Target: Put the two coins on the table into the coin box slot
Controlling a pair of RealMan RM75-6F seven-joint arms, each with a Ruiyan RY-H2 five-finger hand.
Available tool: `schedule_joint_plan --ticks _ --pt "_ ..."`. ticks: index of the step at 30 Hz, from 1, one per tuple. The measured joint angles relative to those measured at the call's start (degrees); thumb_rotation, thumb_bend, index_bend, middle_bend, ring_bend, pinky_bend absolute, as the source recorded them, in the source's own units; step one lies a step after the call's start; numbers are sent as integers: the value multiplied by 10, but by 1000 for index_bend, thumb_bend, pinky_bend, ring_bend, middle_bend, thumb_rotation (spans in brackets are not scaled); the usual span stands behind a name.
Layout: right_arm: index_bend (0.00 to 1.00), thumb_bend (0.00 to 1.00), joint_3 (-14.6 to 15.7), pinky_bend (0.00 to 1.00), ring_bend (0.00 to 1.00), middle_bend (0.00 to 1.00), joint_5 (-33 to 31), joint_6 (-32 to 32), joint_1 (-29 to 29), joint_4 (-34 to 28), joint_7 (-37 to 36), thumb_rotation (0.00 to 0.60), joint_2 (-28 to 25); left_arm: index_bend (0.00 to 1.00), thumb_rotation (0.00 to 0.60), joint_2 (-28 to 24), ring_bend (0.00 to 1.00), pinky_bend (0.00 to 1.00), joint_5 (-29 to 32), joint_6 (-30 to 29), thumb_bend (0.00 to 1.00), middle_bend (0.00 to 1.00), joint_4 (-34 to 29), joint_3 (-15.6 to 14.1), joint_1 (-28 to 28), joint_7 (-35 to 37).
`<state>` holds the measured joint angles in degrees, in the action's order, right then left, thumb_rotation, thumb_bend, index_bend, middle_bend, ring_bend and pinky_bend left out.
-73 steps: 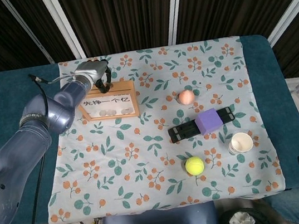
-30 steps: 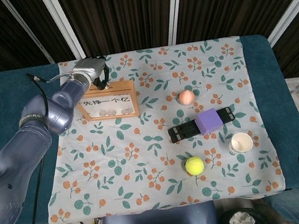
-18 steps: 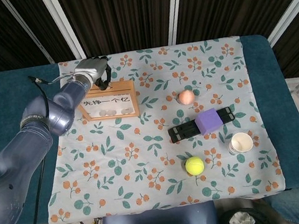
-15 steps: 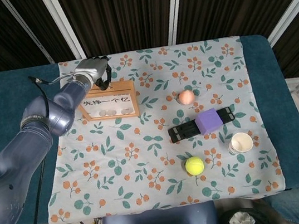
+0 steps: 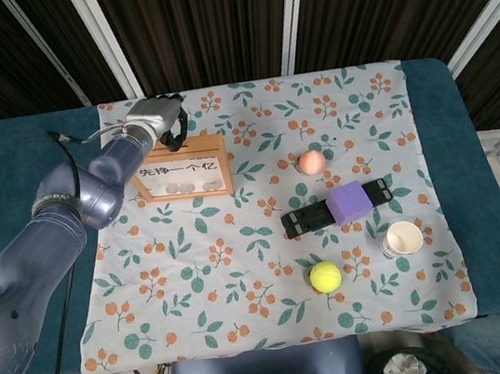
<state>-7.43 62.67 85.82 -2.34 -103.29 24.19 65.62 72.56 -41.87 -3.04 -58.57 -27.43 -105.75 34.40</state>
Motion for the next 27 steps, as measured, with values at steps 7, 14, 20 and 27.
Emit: schedule_joint_plan --ticks 7,14,20,27 --pt "96 406 0 0 75 47 0 2 0 -1 1 600 0 517 600 -10 0 0 9 -6 505 23 -17 -4 -7 -8" --pt "96 406 1 0 75 47 2 2 0 0 0 600 0 500 600 -27 0 0 21 -38 505 24 -39 1 -11 -15" --pt "96 406 1 0 75 47 4 2 0 1 -1 600 0 422 600 -53 0 0 30 -115 504 23 -81 9 -9 -39" --pt "96 406 3 0 75 47 6 1 0 1 -3 600 0 367 600 -77 0 0 59 -328 504 50 -170 21 20 -123"
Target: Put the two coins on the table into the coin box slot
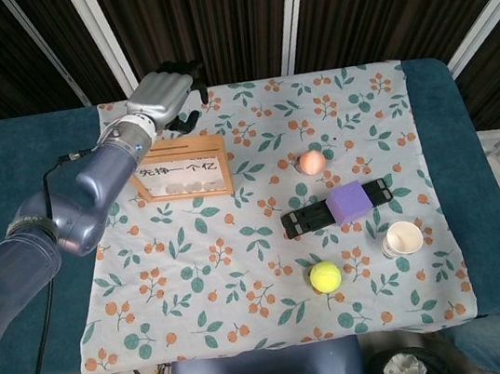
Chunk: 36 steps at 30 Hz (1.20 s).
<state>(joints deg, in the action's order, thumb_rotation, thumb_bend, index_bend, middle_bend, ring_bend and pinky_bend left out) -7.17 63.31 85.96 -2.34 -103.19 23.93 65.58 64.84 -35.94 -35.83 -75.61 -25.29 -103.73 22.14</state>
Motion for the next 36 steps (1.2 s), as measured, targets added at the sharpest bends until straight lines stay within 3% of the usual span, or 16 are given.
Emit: schedule_joint_plan --ticks 9,15,25,36 --pt "96 406 2 0 75 47 7 -4 -1 0 -5 600 0 308 600 -56 0 0 -26 -322 503 9 -231 18 113 -154" --pt "96 406 7 0 75 47 25 -5 -2 5 -11 600 0 287 600 -80 0 0 -101 -466 503 0 -317 12 242 -233" --pt "96 406 20 0 75 46 113 1 -5 33 -64 600 -1 221 600 -74 0 0 -243 -570 497 0 -339 -4 453 -256" --pt "96 407 39 0 35 45 243 43 -10 112 -122 600 18 156 600 -6 0 0 -364 -629 460 0 -253 -8 645 -261"
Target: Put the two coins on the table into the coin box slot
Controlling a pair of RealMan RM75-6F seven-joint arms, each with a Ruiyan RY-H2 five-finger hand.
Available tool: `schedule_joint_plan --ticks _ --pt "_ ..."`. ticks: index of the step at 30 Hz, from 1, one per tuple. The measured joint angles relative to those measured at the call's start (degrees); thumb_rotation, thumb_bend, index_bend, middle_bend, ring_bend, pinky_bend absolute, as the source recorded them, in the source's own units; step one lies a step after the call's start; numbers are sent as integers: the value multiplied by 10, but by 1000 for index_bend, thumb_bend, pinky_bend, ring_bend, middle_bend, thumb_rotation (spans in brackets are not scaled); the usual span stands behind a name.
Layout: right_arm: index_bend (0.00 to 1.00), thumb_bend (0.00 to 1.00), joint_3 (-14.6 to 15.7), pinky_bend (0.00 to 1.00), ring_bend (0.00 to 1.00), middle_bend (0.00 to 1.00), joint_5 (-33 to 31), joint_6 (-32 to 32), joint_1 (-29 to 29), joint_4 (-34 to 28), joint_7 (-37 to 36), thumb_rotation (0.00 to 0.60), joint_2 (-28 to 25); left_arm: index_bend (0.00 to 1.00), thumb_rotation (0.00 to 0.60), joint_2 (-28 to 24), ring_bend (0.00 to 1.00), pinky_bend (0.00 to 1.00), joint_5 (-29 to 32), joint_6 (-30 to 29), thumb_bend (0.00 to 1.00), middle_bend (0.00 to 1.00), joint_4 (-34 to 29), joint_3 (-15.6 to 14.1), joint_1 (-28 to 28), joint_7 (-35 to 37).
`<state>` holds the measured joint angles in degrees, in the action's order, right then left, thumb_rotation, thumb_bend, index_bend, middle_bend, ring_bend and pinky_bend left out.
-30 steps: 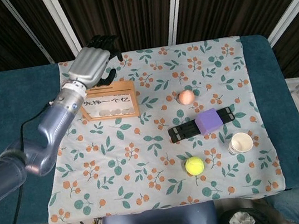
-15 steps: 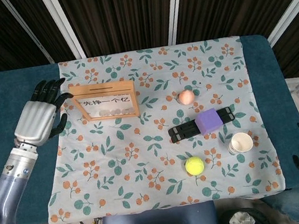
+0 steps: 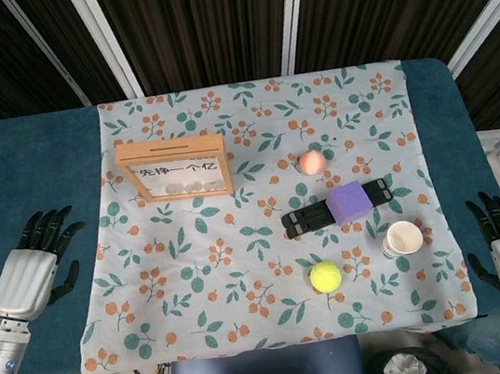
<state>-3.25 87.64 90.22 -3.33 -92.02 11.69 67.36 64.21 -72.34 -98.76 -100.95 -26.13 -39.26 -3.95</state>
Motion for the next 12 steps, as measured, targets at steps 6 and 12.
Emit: schedule_joint_plan --ticks 6,12 --pt "96 406 3 0 26 45 16 9 0 15 -5 600 7 149 600 24 0 0 -29 2 452 0 54 24 63 23" --pt "96 406 2 0 26 45 19 8 0 19 -2 600 8 140 600 28 0 0 -55 8 447 0 73 49 94 30"
